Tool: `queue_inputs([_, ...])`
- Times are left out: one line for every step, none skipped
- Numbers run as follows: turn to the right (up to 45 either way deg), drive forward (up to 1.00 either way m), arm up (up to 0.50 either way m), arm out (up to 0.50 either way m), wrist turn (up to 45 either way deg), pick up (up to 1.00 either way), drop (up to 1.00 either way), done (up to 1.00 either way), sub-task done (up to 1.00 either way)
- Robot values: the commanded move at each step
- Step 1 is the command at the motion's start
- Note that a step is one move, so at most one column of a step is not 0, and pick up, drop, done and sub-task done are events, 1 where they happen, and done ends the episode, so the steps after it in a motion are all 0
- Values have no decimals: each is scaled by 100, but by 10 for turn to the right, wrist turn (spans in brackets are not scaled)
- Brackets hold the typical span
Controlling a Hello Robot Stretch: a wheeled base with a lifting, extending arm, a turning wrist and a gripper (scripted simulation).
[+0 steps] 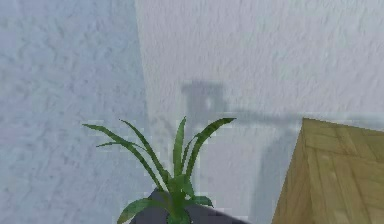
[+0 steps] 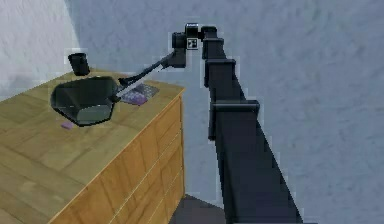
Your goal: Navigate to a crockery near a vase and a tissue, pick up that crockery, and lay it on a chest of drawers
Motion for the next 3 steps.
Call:
queue_inputs([0,0,0,0,0,0,100,0,0])
queue_inputs([0,0,0,-10,0,0,0,0,0])
queue_inputs([0,0,0,0,0,0,0,100,0])
